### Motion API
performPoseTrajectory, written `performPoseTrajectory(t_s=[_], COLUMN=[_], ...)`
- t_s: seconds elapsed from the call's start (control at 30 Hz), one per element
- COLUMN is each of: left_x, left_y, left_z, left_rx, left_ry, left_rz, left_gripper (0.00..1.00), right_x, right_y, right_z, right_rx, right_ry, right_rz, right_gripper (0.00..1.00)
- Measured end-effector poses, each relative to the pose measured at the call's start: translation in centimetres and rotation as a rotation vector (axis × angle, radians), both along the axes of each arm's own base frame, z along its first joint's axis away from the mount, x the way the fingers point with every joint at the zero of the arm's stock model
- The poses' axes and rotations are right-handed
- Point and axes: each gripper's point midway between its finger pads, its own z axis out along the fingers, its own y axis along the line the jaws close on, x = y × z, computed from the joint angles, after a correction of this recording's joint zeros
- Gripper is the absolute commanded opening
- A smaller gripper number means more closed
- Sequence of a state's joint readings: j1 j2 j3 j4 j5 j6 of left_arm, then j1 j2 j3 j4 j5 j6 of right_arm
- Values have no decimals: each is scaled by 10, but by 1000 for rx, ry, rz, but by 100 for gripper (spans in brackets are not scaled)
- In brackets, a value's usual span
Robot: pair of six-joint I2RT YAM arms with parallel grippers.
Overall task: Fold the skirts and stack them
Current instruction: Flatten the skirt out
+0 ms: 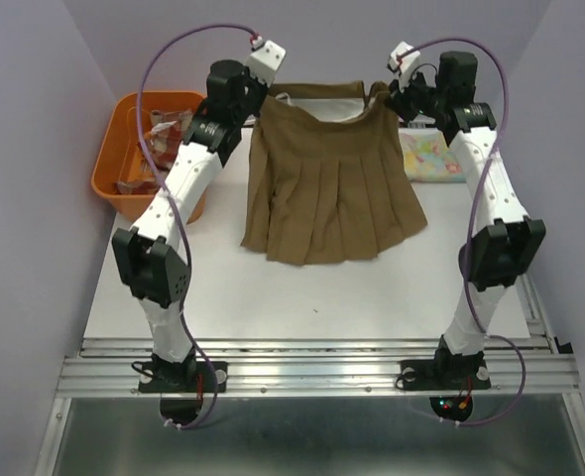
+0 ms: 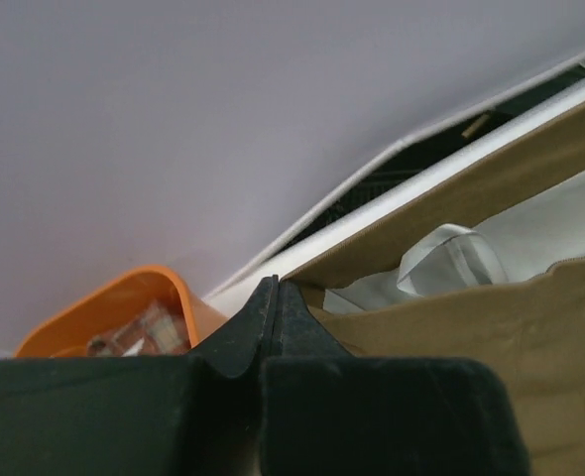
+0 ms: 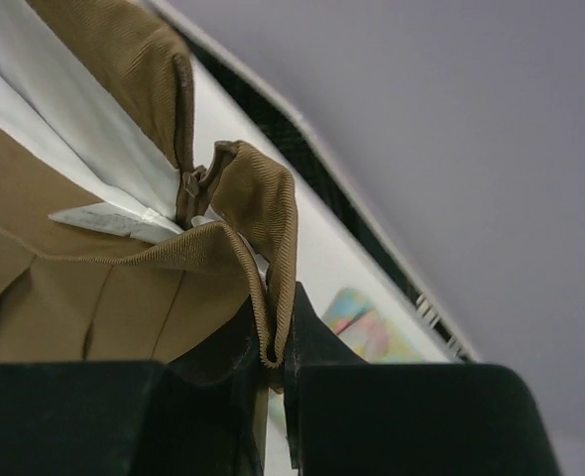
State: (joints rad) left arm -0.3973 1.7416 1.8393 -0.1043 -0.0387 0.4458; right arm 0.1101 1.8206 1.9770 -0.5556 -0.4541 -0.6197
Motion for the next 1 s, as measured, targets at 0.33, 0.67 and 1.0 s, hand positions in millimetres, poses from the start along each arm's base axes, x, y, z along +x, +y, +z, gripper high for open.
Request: performPoseTrajectory(t_s=[0.33, 0.67, 1.0], left_x=[89, -12, -148], left_y=[10, 25, 27], left_z=[81, -17, -270], left_rx=[-111, 7, 314], left_ry=[-282, -140, 381], left_rz=[42, -93, -304], left_gripper=[0, 0, 0], right_x=[80, -3, -171], right_y=[6, 20, 27], right_z=[90, 17, -243], right_rx=[100, -3, -244], right_ry=[-329, -292, 202], right_rz=[-29, 170, 458], right_gripper=[1, 5, 5])
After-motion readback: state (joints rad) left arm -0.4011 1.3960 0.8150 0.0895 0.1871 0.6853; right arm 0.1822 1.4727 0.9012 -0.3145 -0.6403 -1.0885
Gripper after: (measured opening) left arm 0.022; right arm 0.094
